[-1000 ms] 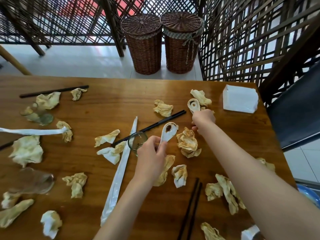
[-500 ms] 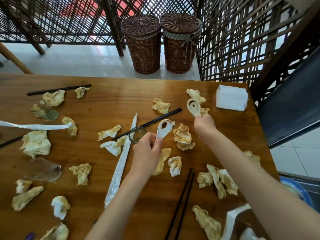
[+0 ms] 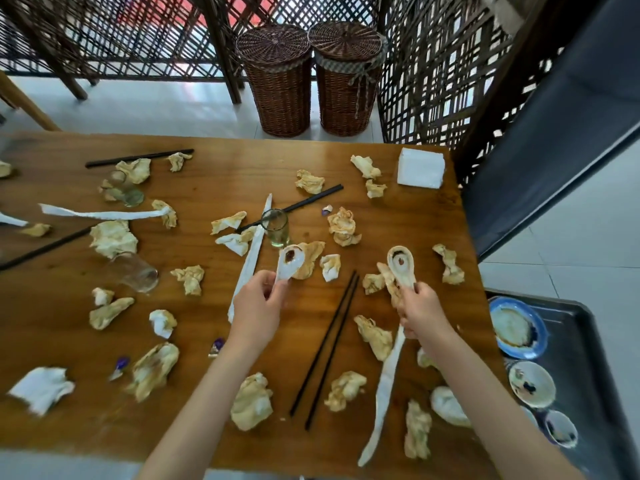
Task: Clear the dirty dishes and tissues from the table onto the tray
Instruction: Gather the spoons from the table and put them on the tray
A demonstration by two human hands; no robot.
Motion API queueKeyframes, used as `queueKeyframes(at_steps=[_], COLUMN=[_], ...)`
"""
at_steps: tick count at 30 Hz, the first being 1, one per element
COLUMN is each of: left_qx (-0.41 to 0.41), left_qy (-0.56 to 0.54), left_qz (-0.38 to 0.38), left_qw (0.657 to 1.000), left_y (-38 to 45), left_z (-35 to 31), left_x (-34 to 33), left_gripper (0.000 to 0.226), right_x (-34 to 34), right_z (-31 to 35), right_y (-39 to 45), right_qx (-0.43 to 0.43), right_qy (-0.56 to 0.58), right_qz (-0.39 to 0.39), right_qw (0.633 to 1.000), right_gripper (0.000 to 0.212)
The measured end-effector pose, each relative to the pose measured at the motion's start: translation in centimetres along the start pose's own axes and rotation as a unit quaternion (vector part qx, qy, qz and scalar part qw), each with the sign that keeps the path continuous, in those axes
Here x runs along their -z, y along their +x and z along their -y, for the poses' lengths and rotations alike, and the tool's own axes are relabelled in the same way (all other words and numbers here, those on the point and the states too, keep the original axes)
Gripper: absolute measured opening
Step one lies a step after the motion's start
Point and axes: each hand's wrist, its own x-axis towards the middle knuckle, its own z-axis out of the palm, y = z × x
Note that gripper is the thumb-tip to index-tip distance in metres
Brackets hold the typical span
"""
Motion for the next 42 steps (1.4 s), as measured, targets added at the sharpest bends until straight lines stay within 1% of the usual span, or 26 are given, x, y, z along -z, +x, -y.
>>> queueKeyframes(at_steps=[4, 9, 12, 15, 18, 21, 24, 27, 31, 36, 39, 42], left_qx=[0.001, 0.01, 0.009, 0.013, 0.017, 0.034, 0.042, 0.034, 0.033, 0.04, 0.058, 0.063], left_qy=[0.024, 0.015, 0.003, -0.011, -0.015, -0.004, -0.004, -0.015, -0.021, -0.038, -0.046, -0.067], left_qz=[0.009, 0.009, 0.007, 0.001, -0.009, -0.033, -0.047, -0.054, -0.077, -0.095, -0.095, -0.103], left_qw=[1.0, 1.0, 1.0, 1.0, 1.0, 0.999, 0.998, 0.998, 0.996, 0.994, 0.993, 0.99], left_y=[-2.8, -5.2, -6.4, -7.3, -8.6, -10.0, -10.9, -11.6, -12.6, -13.4, -13.9, -14.1], left_z=[0.8, 1.4, 2.2, 3.5, 5.2, 7.2, 9.1, 11.1, 13.5, 14.9, 15.6, 16.3], left_x=[1.8, 3.6, 4.5, 5.7, 7.9, 11.2, 14.6, 17.9, 21.4, 24.1, 25.1, 26.0], left_gripper=[0.017, 0.017, 0.018, 0.015, 0.012, 0.014, 0.012, 0.014, 0.017, 0.017, 0.013, 0.012], right_x=[2.7, 5.1, 5.5, 4.8, 3.0, 0.1, -2.8, -6.0, -10.0, -13.5, -14.7, -15.7], right_z=[-3.5, -6.6, -8.2, -9.5, -10.5, -11.0, -10.7, -10.1, -9.2, -8.5, -8.4, -8.0], right_y=[-4.0, -7.8, -9.9, -10.9, -12.3, -14.4, -16.3, -18.2, -20.5, -22.6, -23.3, -23.7], right_qx=[-0.017, -0.032, -0.034, -0.032, -0.027, -0.031, -0.018, -0.004, 0.01, 0.02, 0.043, 0.048], right_qy=[0.017, 0.02, 0.036, 0.042, 0.024, 0.029, 0.02, 0.016, 0.003, 0.002, -0.009, -0.017], right_qz=[-0.037, -0.074, -0.084, -0.094, -0.099, -0.091, -0.074, -0.046, -0.026, -0.003, 0.003, 0.012], right_qw=[0.999, 0.997, 0.995, 0.994, 0.994, 0.995, 0.997, 0.999, 1.0, 1.0, 0.999, 0.999], right_gripper=[0.032, 0.032, 0.029, 0.032, 0.036, 0.033, 0.03, 0.023, 0.022, 0.019, 0.023, 0.021])
